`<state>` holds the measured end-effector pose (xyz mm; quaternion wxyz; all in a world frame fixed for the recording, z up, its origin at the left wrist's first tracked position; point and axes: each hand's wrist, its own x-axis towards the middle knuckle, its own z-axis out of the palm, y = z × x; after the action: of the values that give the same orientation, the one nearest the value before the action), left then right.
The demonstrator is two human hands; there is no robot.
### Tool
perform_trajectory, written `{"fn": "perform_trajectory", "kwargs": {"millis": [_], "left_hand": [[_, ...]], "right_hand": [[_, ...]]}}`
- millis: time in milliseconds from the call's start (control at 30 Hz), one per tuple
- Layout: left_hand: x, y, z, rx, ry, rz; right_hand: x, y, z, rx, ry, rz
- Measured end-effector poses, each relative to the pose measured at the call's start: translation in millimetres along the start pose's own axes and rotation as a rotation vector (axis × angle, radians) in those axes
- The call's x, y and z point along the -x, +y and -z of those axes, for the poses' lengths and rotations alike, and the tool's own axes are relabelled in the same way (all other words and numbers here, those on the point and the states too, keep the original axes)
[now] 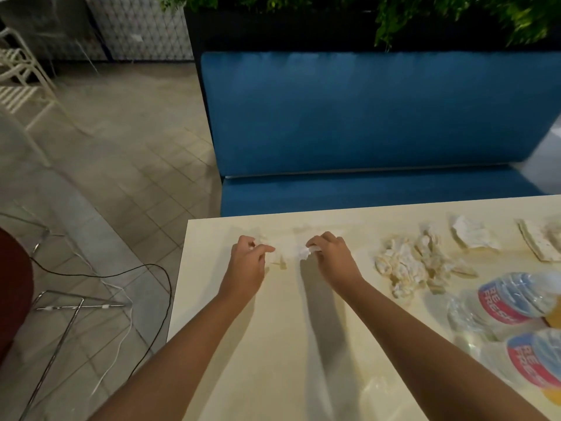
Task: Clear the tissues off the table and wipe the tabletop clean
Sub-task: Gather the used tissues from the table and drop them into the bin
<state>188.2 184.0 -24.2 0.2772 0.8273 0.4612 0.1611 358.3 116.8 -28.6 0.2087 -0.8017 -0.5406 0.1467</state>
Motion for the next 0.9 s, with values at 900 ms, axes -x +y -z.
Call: {"fn": "perform_trajectory", "kwargs": {"millis": [900], "left_hand": [[65, 56, -36, 0.012, -0.113, -0.18]], "right_hand": [[163, 24, 57, -0.192, 0.292, -0.096]]}}
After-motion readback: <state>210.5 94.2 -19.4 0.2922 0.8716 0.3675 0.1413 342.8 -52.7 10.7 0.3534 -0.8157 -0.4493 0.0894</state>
